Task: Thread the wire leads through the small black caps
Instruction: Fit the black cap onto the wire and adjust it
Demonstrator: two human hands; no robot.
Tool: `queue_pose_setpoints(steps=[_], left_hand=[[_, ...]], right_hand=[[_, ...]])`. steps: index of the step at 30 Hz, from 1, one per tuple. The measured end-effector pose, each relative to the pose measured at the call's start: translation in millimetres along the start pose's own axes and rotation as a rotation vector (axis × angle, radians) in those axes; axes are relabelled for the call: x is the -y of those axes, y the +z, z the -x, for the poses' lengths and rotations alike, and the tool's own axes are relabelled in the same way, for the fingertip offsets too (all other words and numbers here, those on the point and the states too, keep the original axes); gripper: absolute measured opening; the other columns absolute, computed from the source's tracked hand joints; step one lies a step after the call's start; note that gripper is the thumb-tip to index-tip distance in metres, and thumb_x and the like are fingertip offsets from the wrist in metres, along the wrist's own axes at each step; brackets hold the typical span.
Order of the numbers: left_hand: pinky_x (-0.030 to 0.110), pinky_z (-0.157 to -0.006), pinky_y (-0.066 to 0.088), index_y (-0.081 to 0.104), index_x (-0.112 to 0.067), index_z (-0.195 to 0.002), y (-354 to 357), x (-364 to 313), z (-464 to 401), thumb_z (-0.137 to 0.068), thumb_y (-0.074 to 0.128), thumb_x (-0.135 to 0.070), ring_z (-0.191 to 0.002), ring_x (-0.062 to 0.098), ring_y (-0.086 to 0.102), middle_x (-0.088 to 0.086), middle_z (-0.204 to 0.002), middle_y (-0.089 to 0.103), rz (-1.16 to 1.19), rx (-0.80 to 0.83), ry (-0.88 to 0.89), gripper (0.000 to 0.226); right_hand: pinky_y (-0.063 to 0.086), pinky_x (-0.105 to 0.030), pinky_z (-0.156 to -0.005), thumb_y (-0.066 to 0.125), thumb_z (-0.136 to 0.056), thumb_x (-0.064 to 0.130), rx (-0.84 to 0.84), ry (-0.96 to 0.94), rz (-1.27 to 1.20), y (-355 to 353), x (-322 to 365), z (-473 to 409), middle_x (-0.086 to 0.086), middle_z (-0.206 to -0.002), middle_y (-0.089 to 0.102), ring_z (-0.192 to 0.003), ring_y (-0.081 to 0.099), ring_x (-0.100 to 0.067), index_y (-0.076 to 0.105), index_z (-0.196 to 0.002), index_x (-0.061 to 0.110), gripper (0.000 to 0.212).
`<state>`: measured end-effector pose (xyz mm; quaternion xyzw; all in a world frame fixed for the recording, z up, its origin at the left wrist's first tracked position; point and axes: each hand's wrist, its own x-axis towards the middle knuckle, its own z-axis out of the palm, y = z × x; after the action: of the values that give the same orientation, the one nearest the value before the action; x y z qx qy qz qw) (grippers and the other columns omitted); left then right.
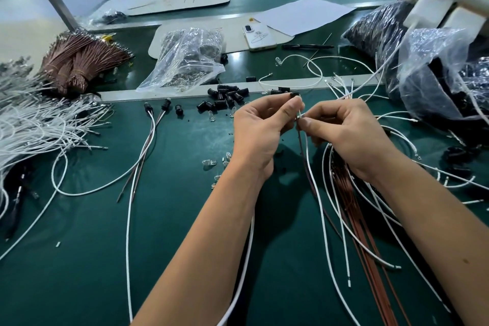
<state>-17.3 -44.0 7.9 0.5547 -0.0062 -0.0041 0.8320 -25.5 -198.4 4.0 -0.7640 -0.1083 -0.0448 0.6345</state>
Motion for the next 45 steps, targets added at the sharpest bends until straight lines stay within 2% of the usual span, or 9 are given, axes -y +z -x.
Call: queue_pose_setpoints(steps=[4, 7, 13, 16, 19, 23, 29, 40, 45], left_hand=[[0.031, -0.079, 0.059, 0.074, -0.009, -0.087, -3, -3, -1, -0.084, 0.075, -0.001, -0.076, 0.020, 0.069, 0.011, -0.084, 0.076, -0.018, 0.053, 0.023, 0.008], [0.041, -0.092, 0.056, 0.073, -0.005, -0.091, -4, -5, -1, -0.081, 0.075, 0.001, -0.084, 0.024, 0.069, 0.014, -0.089, 0.075, -0.013, 0.095, 0.052, 0.012], [0.026, -0.077, 0.058, 0.076, -0.010, -0.089, -8, -7, -1, -0.082, 0.073, 0.006, -0.076, 0.015, 0.069, 0.007, -0.084, 0.075, 0.001, 0.144, 0.100, 0.017], [0.033, -0.080, 0.059, 0.074, -0.003, -0.096, -11, -8, -1, -0.082, 0.073, 0.005, -0.077, 0.022, 0.069, 0.014, -0.087, 0.075, -0.008, 0.155, 0.098, 0.015], [0.040, -0.084, 0.057, 0.071, 0.006, -0.103, -10, -9, -1, -0.082, 0.073, 0.006, -0.082, 0.028, 0.068, 0.020, -0.091, 0.072, -0.002, 0.164, 0.091, 0.021], [0.046, -0.089, 0.055, 0.073, -0.001, -0.093, -9, -10, 1, -0.078, 0.075, 0.004, -0.084, 0.027, 0.066, 0.016, -0.087, 0.072, 0.009, 0.190, 0.155, 0.017], [0.031, -0.079, 0.058, 0.070, 0.005, -0.095, -5, -9, 2, -0.080, 0.069, 0.019, -0.076, 0.018, 0.069, 0.013, -0.084, 0.072, 0.007, 0.201, 0.285, 0.020], [0.034, -0.083, 0.058, 0.072, 0.002, -0.095, -7, -10, 0, -0.078, 0.074, 0.016, -0.082, 0.023, 0.068, 0.015, -0.087, 0.072, -0.081, 0.199, 0.335, 0.022], [0.035, -0.084, 0.057, 0.072, 0.004, -0.099, -8, -11, 0, -0.077, 0.075, 0.014, -0.084, 0.024, 0.066, 0.019, -0.091, 0.071, -0.111, 0.216, 0.341, 0.024]], right_hand=[[0.046, -0.022, -0.061, 0.077, -0.091, 0.013, -0.018, 0.007, -0.061, 3, 0, 1, 0.001, -0.064, 0.062, -0.060, 0.053, -0.011, 0.076, -0.085, 0.006, 0.009], [0.048, -0.024, -0.065, 0.078, -0.085, 0.031, -0.030, -0.030, -0.093, 8, 2, 3, -0.004, -0.073, 0.067, -0.069, 0.056, -0.014, 0.077, -0.089, 0.008, 0.023], [0.055, -0.026, -0.072, 0.075, -0.084, 0.027, -0.016, -0.049, -0.185, 6, 2, 2, -0.003, -0.074, 0.070, -0.072, 0.063, -0.017, 0.073, -0.087, 0.005, 0.022], [0.054, -0.027, -0.064, 0.072, -0.092, 0.018, 0.086, -0.027, -0.248, 6, 1, 2, -0.006, -0.073, 0.066, -0.063, 0.060, -0.019, 0.066, -0.090, 0.001, 0.018], [0.042, -0.023, -0.054, 0.070, -0.092, 0.017, 0.075, -0.030, -0.233, 6, 0, 1, -0.003, -0.067, 0.055, -0.056, 0.047, -0.018, 0.066, -0.087, 0.005, 0.014], [0.039, -0.023, -0.054, 0.076, -0.087, 0.025, 0.064, -0.040, -0.294, 5, 2, 2, 0.000, -0.064, 0.053, -0.056, 0.043, -0.017, 0.075, -0.084, 0.016, 0.010], [0.041, -0.027, -0.060, 0.077, -0.084, 0.032, 0.073, -0.064, -0.262, 3, 3, 3, -0.002, -0.065, 0.054, -0.060, 0.046, -0.019, 0.073, -0.086, 0.012, 0.021], [0.042, -0.026, -0.059, 0.077, -0.087, 0.022, 0.116, -0.050, -0.237, -3, 3, 2, 0.004, -0.064, 0.054, -0.058, 0.048, -0.015, 0.069, -0.076, 0.021, 0.014], [0.042, -0.026, -0.057, 0.080, -0.083, 0.027, 0.137, 0.000, -0.288, -5, 2, 2, 0.001, -0.064, 0.055, -0.057, 0.047, -0.016, 0.069, -0.077, 0.014, 0.018]])
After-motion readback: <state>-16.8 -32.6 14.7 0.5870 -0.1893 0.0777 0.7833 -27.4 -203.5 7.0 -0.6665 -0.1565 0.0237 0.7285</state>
